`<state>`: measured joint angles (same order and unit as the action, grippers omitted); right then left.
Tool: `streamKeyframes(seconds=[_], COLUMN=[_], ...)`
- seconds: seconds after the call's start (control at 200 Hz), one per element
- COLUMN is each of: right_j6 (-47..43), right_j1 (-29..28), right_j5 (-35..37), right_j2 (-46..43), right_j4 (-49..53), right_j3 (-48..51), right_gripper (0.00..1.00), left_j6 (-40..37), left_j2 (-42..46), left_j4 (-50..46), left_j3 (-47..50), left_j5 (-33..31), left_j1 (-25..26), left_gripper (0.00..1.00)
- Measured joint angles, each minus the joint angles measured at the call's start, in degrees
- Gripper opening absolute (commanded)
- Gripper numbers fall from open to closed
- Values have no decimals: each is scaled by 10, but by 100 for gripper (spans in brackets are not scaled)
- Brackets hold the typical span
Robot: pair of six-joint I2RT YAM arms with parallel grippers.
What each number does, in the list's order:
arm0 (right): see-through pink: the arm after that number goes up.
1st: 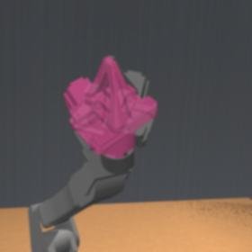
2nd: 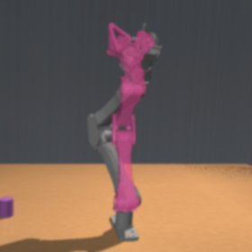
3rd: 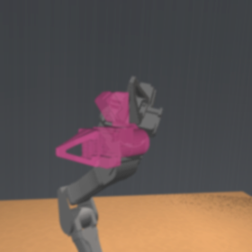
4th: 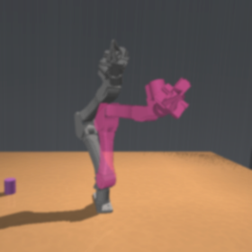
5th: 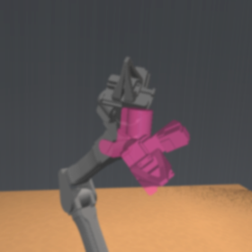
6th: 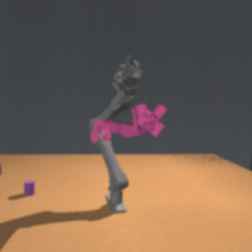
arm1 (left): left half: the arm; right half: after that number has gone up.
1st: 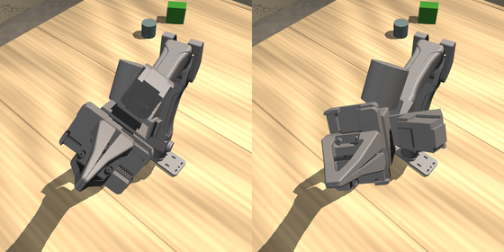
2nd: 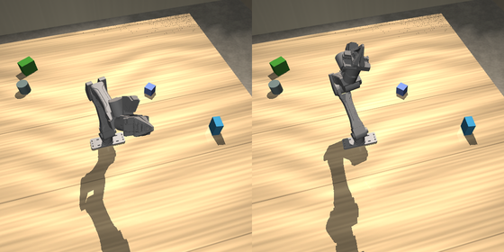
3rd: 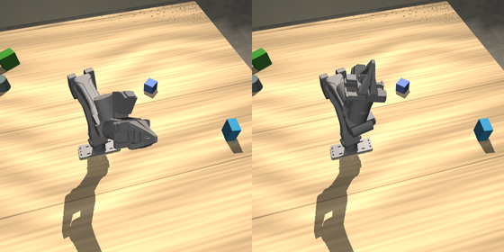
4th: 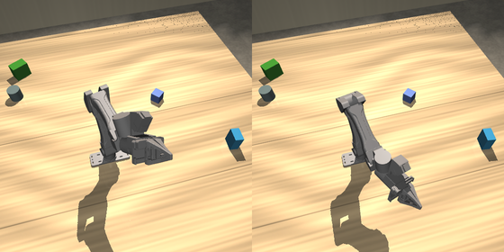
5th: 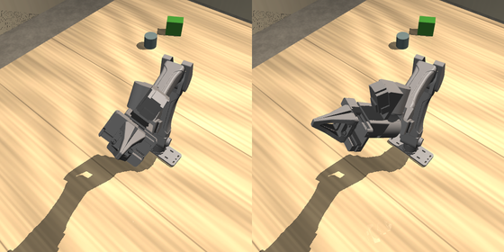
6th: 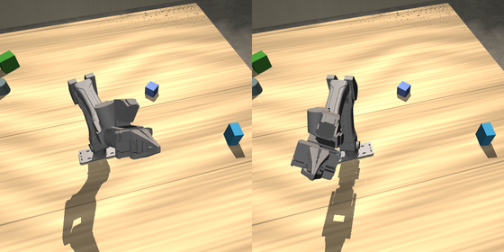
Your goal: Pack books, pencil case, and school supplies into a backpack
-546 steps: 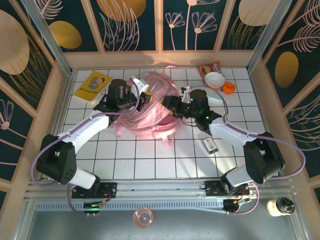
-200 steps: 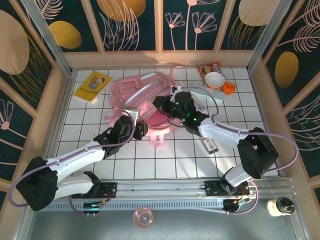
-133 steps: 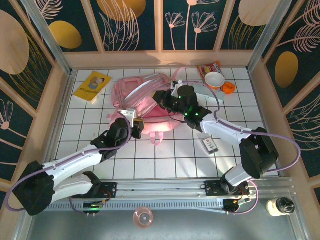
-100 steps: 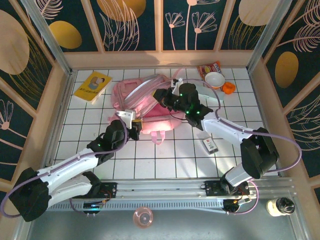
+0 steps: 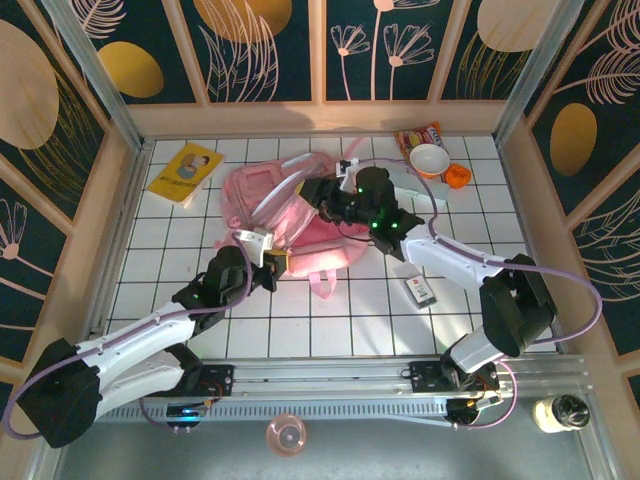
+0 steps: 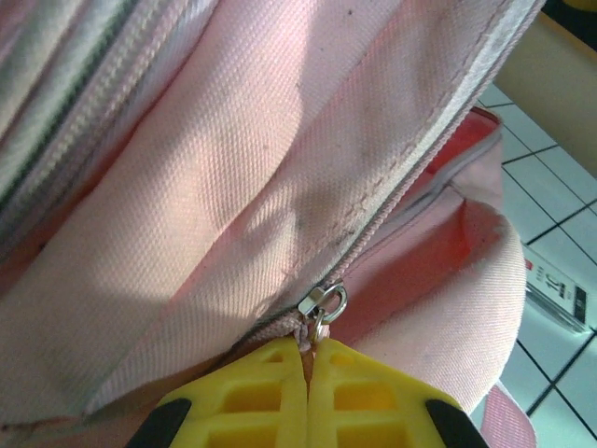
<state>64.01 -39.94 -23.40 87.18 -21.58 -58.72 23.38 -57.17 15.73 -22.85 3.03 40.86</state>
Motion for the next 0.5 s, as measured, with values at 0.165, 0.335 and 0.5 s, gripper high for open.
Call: streamKeyframes(seconds=[0.165, 0.335, 0.5], right_j6=[5, 2, -10], right_j1=[-23, -33, -34], right_j5=[25, 45, 56], right_j2=[0, 0, 0], right_j4=[-5, 7, 26], right_j3=[41, 52, 39], right_gripper=[42, 6, 0], left_j6=[14, 20, 29], left_j2=[-4, -4, 6], left_j4=[17, 21, 13], left_j3=[12, 21, 21], left_j5=[28, 38, 22], left_j1=[0, 0, 1], left_gripper=[0, 13, 18])
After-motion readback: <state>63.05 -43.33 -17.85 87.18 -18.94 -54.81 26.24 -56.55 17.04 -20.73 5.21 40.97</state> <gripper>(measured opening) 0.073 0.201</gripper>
